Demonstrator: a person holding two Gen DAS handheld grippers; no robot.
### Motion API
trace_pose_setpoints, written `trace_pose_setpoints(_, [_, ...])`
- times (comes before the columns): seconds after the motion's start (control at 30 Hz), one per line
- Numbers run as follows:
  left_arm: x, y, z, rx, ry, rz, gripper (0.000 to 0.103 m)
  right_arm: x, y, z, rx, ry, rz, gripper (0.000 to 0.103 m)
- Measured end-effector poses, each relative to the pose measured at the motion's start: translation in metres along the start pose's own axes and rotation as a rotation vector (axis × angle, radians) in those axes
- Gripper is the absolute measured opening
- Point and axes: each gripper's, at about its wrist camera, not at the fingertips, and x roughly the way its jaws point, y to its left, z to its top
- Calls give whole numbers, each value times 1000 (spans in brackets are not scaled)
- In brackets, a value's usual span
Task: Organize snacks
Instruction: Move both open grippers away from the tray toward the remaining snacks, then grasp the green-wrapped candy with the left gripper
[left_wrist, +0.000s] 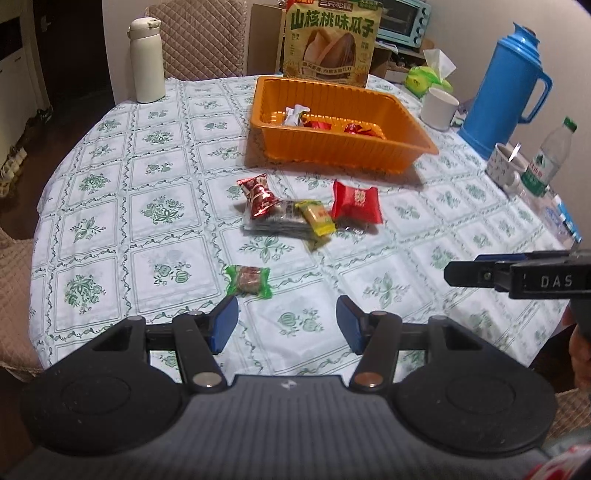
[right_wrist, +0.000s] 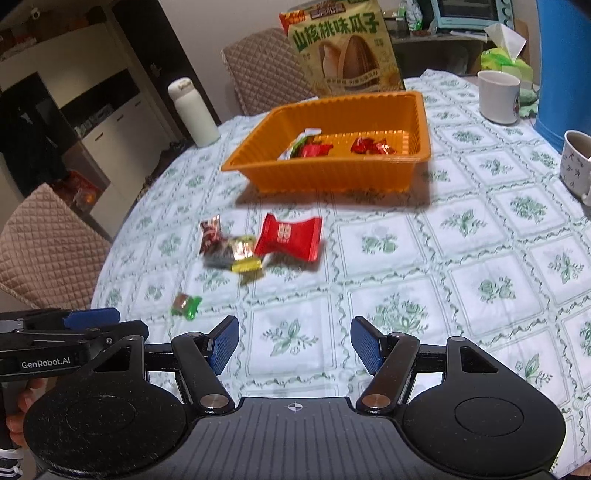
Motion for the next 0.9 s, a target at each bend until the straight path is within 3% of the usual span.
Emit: trace_pose_setpoints(0.9, [50, 28, -6, 141, 41, 121, 55, 22, -10, -2, 42, 54, -40, 67])
